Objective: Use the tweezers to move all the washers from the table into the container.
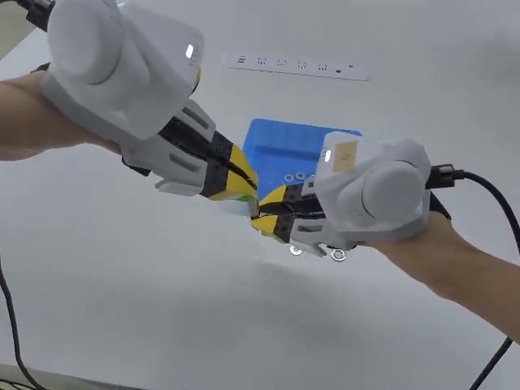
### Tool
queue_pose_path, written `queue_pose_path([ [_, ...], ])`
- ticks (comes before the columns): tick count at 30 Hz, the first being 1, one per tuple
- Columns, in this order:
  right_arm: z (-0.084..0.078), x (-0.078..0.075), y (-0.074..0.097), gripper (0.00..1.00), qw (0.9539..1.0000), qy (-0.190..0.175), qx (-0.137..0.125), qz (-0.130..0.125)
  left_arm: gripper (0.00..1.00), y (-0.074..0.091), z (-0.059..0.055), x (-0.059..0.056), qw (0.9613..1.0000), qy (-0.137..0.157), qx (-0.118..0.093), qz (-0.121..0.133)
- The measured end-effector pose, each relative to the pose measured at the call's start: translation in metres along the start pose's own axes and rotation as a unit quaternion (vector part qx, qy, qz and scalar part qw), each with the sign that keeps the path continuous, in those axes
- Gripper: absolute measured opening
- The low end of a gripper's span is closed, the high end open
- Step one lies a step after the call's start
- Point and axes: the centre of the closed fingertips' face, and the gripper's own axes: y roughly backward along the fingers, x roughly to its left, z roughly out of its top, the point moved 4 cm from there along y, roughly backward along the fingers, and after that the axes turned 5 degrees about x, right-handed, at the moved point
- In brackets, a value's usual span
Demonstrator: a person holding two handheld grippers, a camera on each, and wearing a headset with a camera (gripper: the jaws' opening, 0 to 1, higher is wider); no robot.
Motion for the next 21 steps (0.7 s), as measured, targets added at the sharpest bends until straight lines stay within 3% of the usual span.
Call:
queue_pose_path([
  [12,0.012,-0.02,0.025,0.09,0.9994,0.015,-0.004,-0.032,0.06,0.012,0.028,0.015,0.9993,-0.035,-0.008,0.009],
  [21,0.017,-0.044,0.034,0.09,0.998,0.016,-0.01,-0.06,0.06,0.012,0.035,0.037,0.9982,-0.057,-0.008,0.016],
])
